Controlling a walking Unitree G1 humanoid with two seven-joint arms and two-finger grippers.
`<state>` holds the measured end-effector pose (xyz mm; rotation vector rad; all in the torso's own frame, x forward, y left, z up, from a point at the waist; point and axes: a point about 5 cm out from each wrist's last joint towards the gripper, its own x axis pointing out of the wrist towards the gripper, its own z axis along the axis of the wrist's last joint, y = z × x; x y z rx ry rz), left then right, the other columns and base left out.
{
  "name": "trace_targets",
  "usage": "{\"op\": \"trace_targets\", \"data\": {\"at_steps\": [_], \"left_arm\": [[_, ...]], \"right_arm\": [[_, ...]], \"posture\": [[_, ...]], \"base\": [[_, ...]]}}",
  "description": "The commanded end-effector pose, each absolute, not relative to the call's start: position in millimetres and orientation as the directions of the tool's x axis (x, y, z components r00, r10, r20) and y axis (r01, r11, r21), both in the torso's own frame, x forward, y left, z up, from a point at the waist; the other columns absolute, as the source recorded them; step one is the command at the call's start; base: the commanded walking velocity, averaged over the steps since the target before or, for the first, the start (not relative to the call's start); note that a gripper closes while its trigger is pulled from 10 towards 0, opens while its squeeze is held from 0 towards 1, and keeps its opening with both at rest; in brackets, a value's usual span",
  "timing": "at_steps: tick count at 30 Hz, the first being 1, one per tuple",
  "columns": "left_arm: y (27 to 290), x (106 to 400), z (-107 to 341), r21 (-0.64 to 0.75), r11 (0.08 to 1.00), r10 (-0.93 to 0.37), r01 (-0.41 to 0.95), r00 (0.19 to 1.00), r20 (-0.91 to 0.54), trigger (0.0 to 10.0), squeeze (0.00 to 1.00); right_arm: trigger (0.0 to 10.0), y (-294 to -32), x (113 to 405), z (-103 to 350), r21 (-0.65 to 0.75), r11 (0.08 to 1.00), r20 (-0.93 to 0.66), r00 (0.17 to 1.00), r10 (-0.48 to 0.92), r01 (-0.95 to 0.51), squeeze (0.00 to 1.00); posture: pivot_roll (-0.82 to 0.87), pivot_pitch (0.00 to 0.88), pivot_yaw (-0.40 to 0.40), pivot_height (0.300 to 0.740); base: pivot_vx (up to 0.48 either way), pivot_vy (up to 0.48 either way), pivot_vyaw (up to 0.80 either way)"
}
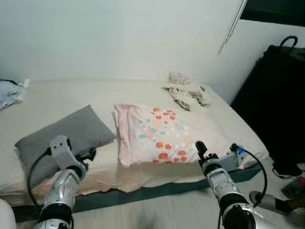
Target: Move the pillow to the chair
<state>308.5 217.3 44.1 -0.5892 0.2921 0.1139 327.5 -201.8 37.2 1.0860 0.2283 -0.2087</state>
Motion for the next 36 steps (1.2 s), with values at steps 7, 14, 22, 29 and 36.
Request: {"op": "trace_targets", "data": {"at_steps": [7,14,22,29,36], "left_arm": [[222,308,48,-0.578,0.797,-0.006,-0.176,0.954,-0.298,10.0,0.00],[217,304,46,-0.657,0.730,-0.010,-0.191,0.957,-0.290,10.0,0.00],[222,301,46,-0.630,0.744,0.042,-0.223,0.956,-0.289,10.0,0.00],[234,301,47,-0.608,0.742,0.113,-0.281,0.947,-0.299,10.0,0.00],[227,298,46,-0.591,0.765,0.089,-0.257,0.950,-0.299,10.0,0.00]], "right_arm": [[10.0,-205,332,45,0.842,0.471,-0.260,0.963,-0.071,0.262,0.00],[10.0,-206,332,46,0.870,0.424,-0.254,0.966,-0.052,0.252,0.00],[10.0,-206,331,44,0.769,0.584,-0.295,0.955,-0.037,0.260,0.00],[10.0,-196,332,43,0.695,0.682,-0.325,0.945,0.016,0.227,0.00],[10.0,-196,332,44,0.701,0.675,-0.322,0.947,0.010,0.231,0.00]], "posture": [[-0.03,0.000,-0.176,0.740],[-0.05,0.000,-0.205,0.740],[-0.06,0.004,-0.222,0.740],[-0.06,0.013,-0.235,0.740],[-0.07,0.016,-0.240,0.740]], "base": [[0.000,0.000,0.00],[0.000,0.000,0.00],[0.000,0.000,0.00],[0.000,0.000,0.00],[0.000,0.000,0.00]]}}
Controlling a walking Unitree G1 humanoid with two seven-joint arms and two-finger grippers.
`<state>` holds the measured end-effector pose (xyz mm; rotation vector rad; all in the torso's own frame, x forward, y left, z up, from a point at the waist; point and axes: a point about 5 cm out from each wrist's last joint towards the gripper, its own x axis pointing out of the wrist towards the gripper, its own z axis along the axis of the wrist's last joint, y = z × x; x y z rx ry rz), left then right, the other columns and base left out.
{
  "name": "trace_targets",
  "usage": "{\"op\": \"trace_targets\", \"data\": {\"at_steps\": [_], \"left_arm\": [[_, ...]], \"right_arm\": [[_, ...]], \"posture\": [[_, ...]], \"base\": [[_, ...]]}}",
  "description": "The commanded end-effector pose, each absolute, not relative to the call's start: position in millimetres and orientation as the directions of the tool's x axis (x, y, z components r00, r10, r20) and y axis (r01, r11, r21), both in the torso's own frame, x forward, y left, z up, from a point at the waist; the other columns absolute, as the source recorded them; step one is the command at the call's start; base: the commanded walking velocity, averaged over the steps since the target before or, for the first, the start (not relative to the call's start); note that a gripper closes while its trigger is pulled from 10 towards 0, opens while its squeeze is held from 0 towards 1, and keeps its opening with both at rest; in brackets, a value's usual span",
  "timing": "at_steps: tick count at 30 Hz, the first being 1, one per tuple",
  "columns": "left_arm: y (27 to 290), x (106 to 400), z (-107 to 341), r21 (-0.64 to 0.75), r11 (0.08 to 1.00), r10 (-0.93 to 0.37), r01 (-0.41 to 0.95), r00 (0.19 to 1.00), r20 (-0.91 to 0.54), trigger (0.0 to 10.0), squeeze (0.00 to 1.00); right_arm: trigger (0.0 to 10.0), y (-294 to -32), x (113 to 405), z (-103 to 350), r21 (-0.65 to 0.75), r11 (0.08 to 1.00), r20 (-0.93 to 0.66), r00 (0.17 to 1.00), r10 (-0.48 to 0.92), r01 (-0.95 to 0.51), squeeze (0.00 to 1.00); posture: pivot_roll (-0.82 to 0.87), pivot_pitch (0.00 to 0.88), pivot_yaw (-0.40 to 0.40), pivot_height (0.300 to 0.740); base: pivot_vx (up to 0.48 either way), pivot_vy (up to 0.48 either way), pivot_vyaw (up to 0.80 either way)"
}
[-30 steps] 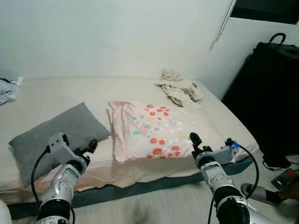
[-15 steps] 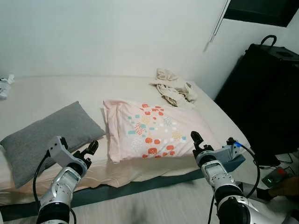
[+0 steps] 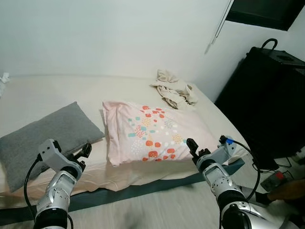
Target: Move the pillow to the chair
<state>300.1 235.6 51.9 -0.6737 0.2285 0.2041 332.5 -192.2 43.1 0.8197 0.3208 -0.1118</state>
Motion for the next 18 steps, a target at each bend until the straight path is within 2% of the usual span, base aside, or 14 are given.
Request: {"op": "trace_targets", "data": {"at_steps": [1,18], "left_arm": [[227.0,296.8,44.8,-0.585,0.769,0.089,-0.259,0.949,-0.303,10.0,0.00],[227.2,298.7,45.9,-0.552,0.800,0.063,-0.236,0.947,-0.314,10.0,0.00]], "right_arm": [[10.0,-196.0,331.3,43.4,0.697,0.679,-0.322,0.947,0.010,0.230,0.00],[10.0,-195.9,324.6,37.0,0.689,0.682,-0.334,0.942,-0.002,0.246,0.00]], "posture": [[-0.07,0.017,-0.239,0.740],[-0.08,0.017,-0.217,0.740]], "base": [[0.000,0.000,0.00],[0.000,0.000,0.00]]}}
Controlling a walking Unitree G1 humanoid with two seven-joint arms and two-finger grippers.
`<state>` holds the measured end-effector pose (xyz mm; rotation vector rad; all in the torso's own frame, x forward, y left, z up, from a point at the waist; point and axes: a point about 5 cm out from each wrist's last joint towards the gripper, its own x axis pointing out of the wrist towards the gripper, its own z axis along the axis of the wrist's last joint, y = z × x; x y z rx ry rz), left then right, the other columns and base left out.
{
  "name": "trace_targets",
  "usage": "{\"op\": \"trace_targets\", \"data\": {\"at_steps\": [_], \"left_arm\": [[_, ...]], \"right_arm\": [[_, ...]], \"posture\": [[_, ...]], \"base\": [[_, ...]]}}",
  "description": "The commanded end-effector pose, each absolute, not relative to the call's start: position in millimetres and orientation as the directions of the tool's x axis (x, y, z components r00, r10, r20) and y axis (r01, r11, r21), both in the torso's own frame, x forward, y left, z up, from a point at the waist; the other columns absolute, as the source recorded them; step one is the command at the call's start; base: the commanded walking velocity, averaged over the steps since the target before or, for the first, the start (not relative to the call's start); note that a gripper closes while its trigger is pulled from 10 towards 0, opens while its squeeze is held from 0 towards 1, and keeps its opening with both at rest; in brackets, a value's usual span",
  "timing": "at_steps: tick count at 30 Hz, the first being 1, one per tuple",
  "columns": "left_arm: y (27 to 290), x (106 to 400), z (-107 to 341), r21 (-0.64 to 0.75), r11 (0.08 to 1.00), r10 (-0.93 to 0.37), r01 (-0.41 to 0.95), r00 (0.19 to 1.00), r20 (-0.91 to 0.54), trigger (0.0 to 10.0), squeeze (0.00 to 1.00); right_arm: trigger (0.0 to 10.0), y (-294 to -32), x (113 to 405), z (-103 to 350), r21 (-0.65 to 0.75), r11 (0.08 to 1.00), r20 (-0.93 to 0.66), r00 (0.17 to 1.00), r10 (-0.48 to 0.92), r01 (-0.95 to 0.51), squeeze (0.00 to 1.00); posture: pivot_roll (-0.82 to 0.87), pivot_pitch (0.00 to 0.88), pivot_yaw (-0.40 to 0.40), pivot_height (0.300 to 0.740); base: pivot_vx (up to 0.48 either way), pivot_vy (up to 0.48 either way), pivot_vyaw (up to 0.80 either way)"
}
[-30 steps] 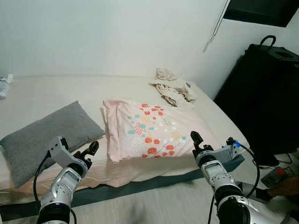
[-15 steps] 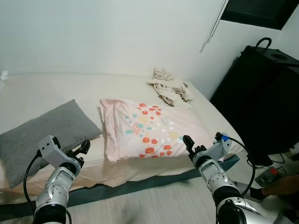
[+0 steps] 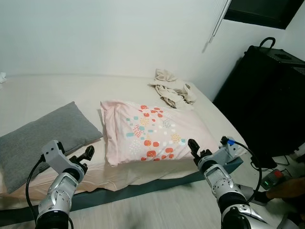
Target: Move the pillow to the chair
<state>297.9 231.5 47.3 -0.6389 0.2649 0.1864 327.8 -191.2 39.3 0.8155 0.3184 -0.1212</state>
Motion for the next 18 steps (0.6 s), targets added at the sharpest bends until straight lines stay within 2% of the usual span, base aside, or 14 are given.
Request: {"op": "trace_targets", "data": {"at_steps": [1,9,10,11,13,15,18], "left_arm": [[227,299,46,-0.552,0.800,0.063,-0.236,0.947,-0.314,10.0,0.00],[220,299,42,-0.511,0.831,0.048,-0.222,0.943,-0.330,10.0,0.00],[211,300,39,-0.421,0.884,0.036,-0.204,0.927,-0.374,10.0,0.00],[211,300,39,-0.421,0.884,0.036,-0.204,0.927,-0.374,10.0,0.00],[207,303,39,-0.322,0.924,0.067,-0.208,0.915,-0.398,10.0,0.00],[211,304,41,-0.283,0.924,0.137,-0.258,0.913,-0.384,10.0,0.00],[220,301,39,-0.234,0.923,0.196,-0.306,0.896,-0.398,10.0,0.00]], "right_arm": [[10.0,-196,325,37,0.689,0.682,-0.334,0.942,-0.002,0.246,0.00],[10.0,-198,322,35,0.679,0.691,-0.338,0.941,-0.003,0.247,0.00],[10.0,-203,318,31,0.648,0.718,-0.345,0.938,-0.019,0.253,0.00],[10.0,-203,318,31,0.648,0.718,-0.345,0.938,-0.019,0.253,0.00],[10.0,-203,316,29,0.604,0.763,-0.339,0.941,-0.013,0.229,0.00],[10.0,-196,312,24,0.554,0.815,-0.337,0.941,0.033,0.169,0.00],[10.0,-193,303,13,0.509,0.839,-0.368,0.930,0.010,0.192,0.00]], "posture": [[-0.08,0.017,-0.217,0.740],[-0.07,0.019,-0.200,0.740],[-0.02,0.029,-0.152,0.740],[-0.02,0.029,-0.152,0.740],[0.03,0.042,-0.096,0.740],[0.08,0.023,-0.021,0.740],[0.08,0.026,0.004,0.740]], "base": [[0.000,0.000,0.00],[0.000,0.000,0.00],[0.000,0.000,0.00],[0.000,0.000,0.00],[0.000,0.000,0.00],[0.000,0.000,0.00],[0.000,0.000,0.00]]}}
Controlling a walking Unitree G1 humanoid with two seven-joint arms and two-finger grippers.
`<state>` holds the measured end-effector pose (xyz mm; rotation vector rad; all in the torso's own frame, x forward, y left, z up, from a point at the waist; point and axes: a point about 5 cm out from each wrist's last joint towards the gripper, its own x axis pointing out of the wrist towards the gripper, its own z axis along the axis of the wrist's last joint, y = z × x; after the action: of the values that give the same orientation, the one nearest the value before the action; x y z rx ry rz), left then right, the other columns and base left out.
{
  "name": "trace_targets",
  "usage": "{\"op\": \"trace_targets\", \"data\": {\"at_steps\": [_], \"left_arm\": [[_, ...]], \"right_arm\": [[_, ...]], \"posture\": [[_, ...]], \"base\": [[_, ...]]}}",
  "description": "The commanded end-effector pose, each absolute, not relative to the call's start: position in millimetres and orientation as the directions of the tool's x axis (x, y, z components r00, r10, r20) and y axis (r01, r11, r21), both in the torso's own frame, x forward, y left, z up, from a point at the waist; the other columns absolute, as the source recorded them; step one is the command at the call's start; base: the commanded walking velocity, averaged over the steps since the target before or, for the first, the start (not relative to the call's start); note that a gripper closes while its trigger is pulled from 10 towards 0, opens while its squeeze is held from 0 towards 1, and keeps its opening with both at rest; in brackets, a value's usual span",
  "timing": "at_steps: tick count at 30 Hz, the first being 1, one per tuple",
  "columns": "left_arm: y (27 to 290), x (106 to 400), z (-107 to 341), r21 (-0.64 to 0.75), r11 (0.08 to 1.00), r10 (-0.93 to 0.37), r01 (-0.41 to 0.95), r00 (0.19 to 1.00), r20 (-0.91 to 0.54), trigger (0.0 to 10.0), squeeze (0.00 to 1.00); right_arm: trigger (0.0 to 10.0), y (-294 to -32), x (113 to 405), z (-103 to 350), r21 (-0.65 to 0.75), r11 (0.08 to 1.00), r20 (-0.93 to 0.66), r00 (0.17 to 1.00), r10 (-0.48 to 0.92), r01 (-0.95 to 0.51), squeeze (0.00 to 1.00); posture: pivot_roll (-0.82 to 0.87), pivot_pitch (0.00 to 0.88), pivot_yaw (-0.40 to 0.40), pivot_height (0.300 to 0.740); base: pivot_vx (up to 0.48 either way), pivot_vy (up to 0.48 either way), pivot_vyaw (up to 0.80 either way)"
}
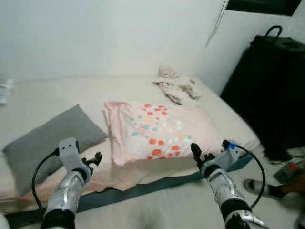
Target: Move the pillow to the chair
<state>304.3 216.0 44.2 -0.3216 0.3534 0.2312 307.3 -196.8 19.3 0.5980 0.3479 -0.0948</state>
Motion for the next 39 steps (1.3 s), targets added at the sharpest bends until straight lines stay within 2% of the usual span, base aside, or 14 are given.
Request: {"op": "trace_targets", "data": {"at_steps": [1,3,4,6,9,10,11,13,14,16,21,27,34,39], "left_arm": [[220,301,39,-0.234,0.923,0.196,-0.306,0.896,-0.398,10.0,0.00],[222,297,32,-0.177,0.940,0.187,-0.291,0.876,-0.444,10.0,0.00],[223,293,26,-0.098,0.949,0.220,-0.299,0.853,-0.473,10.0,0.00],[223,291,25,-0.076,0.949,0.234,-0.305,0.847,-0.477,10.0,0.00],[225,288,26,0.023,0.959,0.265,-0.283,0.860,-0.435,10.0,0.00],[225,286,25,0.074,0.962,0.269,-0.262,0.869,-0.416,10.0,0.00],[225,286,25,0.074,0.962,0.269,-0.262,0.869,-0.416,10.0,0.00],[225,280,20,0.066,0.954,0.293,-0.292,0.867,-0.403,10.0,0.00],[225,280,20,0.066,0.954,0.293,-0.292,0.867,-0.403,10.0,0.00],[223,278,20,0.037,0.946,0.313,-0.323,0.872,-0.376,10.0,0.00],[212,283,30,0.040,0.962,0.270,-0.270,0.919,-0.288,10.0,0.00],[209,282,30,0.010,0.964,0.259,-0.267,0.924,-0.281,10.0,0.00],[214,275,23,0.003,0.959,0.271,-0.283,0.914,-0.301,10.0,0.00],[214,275,22,-0.006,0.958,0.273,-0.288,0.912,-0.307,10.0,0.00]], "right_arm": [[10.0,-193,303,13,0.509,0.839,-0.368,0.930,0.010,0.192,0.00],[10.0,-194,297,6,0.486,0.842,-0.396,0.918,-0.028,0.235,0.00],[10.0,-191,293,2,0.458,0.854,-0.414,0.909,-0.042,0.247,0.00],[10.0,-190,293,1,0.450,0.858,-0.419,0.907,-0.042,0.248,0.00],[10.0,-183,293,1,0.410,0.885,-0.430,0.903,-0.028,0.223,0.00],[10.0,-179,294,2,0.339,0.923,-0.428,0.904,-0.019,0.180,0.00],[10.0,-179,294,2,0.339,0.923,-0.428,0.904,-0.019,0.180,0.00],[10.0,-170,301,11,0.158,0.987,-0.390,0.920,0.034,0.031,0.00],[10.0,-170,301,11,0.158,0.987,-0.390,0.920,0.034,0.031,0.00],[10.0,-167,306,18,0.052,0.997,-0.357,0.932,0.068,-0.053,0.00],[10.0,-174,316,35,-0.052,0.996,-0.262,0.963,0.057,-0.073,0.00],[10.0,-170,311,40,-0.205,0.960,-0.190,0.970,0.153,-0.191,0.00],[10.0,-178,297,25,-0.173,0.977,-0.227,0.970,0.086,-0.127,0.00],[10.0,-171,291,21,-0.147,0.976,-0.230,0.965,0.126,-0.163,0.00]], "posture": [[0.08,0.026,0.004,0.740],[0.08,0.027,0.008,0.740],[0.07,0.029,0.004,0.740],[0.07,0.029,0.004,0.740],[0.05,0.032,-0.007,0.740],[0.04,0.038,-0.025,0.740],[0.04,0.038,-0.025,0.740],[0.02,0.036,-0.043,0.740],[0.02,0.036,-0.043,0.740],[0.01,0.036,-0.055,0.740],[0.00,0.043,-0.079,0.740],[-0.01,0.039,-0.073,0.740],[0.00,0.048,-0.066,0.740],[0.00,0.044,-0.060,0.740]], "base": [[0.000,0.000,0.00],[0.000,0.000,0.00],[0.000,0.000,0.00],[0.000,0.000,0.00],[0.000,0.000,0.00],[0.000,0.000,0.00],[0.000,0.000,0.00],[0.000,0.000,0.00],[0.000,0.000,0.00],[0.000,0.000,0.00],[0.000,0.000,0.00],[0.000,0.000,0.00],[0.000,0.000,0.00],[0.000,0.000,0.00]]}}
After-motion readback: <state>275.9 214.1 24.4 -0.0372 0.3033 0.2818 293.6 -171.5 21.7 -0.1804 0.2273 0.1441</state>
